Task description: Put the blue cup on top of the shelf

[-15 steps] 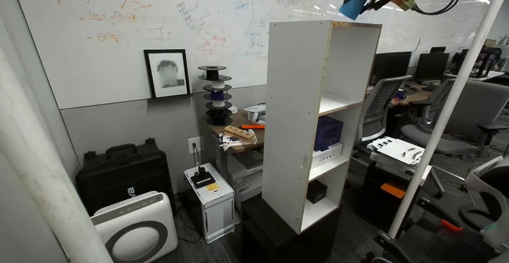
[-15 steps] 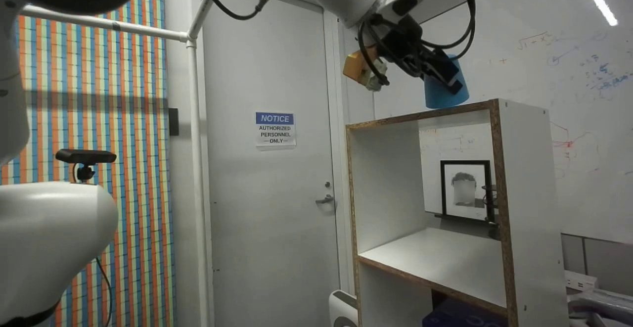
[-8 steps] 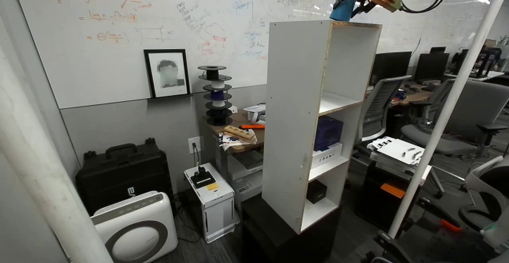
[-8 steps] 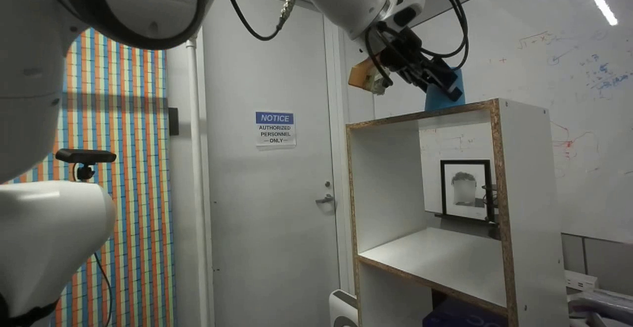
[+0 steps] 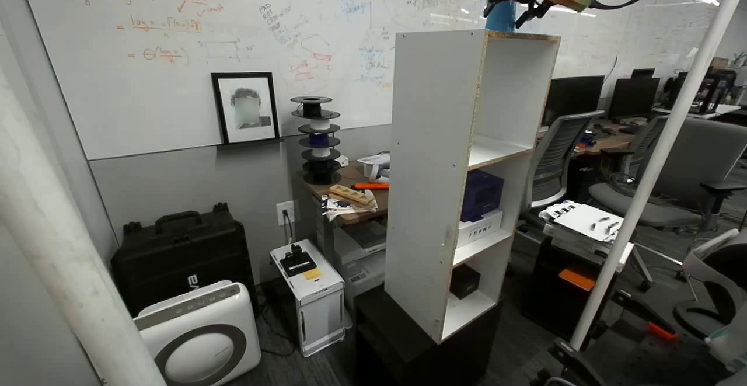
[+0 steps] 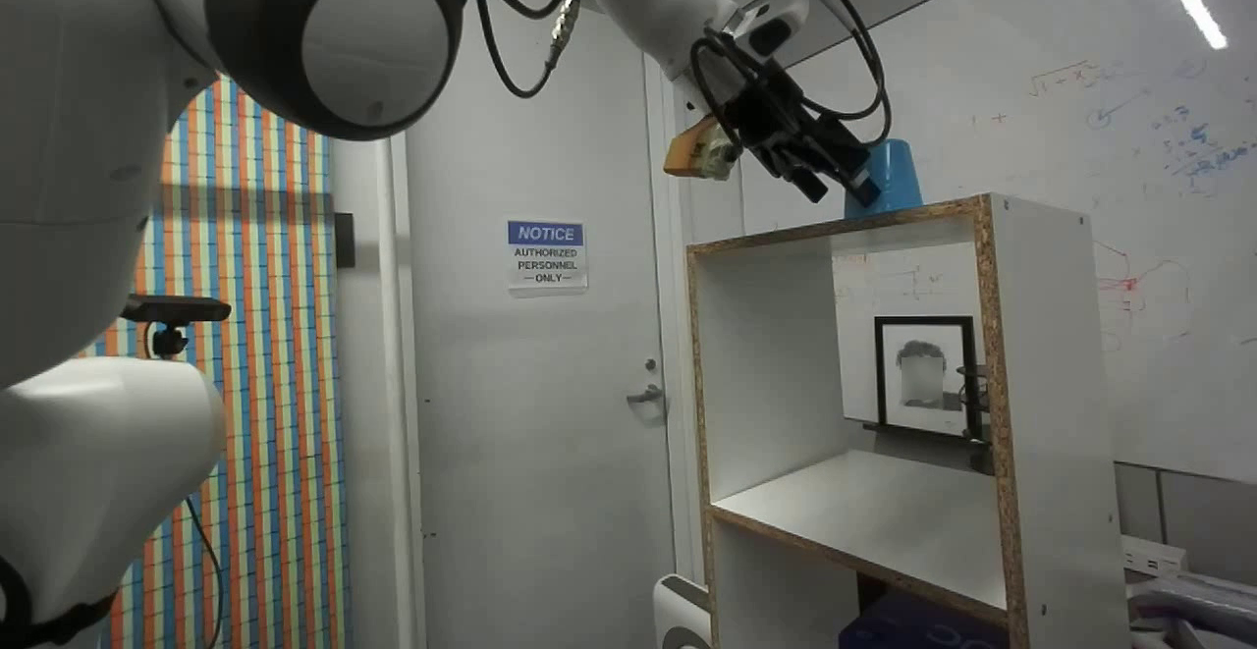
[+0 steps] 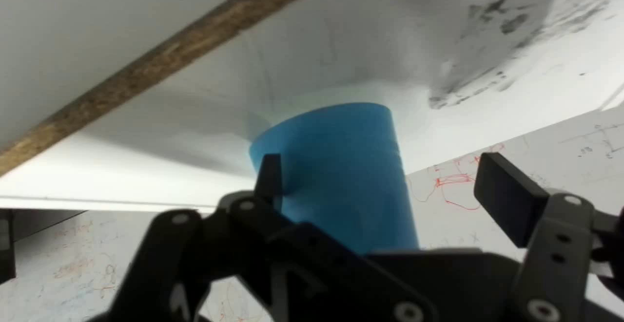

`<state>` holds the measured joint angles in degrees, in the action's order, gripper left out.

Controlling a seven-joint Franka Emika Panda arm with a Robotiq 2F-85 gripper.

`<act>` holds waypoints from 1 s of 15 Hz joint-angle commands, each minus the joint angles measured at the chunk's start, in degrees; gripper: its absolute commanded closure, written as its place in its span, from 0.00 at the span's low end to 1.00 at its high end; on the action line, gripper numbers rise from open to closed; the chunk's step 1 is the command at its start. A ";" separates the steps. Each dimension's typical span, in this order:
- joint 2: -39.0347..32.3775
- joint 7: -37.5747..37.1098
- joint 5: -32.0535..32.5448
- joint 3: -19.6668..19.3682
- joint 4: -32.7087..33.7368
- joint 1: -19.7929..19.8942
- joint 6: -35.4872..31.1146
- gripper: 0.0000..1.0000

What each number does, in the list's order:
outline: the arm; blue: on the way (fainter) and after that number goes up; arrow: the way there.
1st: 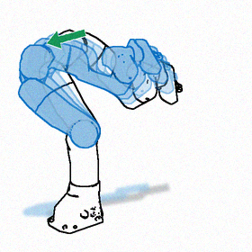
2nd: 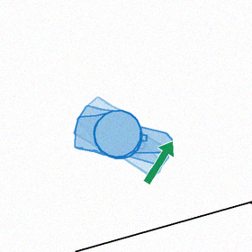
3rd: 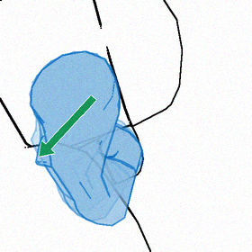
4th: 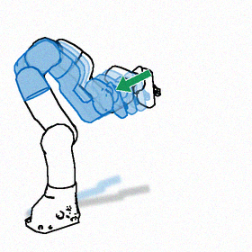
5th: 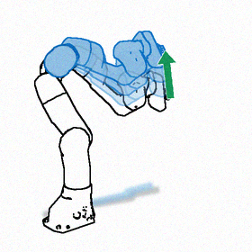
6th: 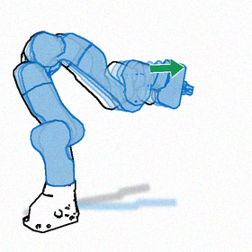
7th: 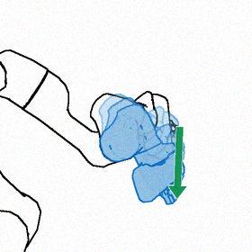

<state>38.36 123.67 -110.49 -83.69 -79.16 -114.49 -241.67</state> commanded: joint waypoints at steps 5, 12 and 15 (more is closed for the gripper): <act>-5.84 3.03 -6.67 11.91 -7.37 9.06 -0.55 0.00; -7.33 0.97 -12.10 21.47 -21.70 16.95 -0.02 0.00; -8.85 1.62 -14.01 25.03 -27.77 20.06 1.74 0.00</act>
<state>31.99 125.27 -122.48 -62.56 -101.93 -98.52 -241.07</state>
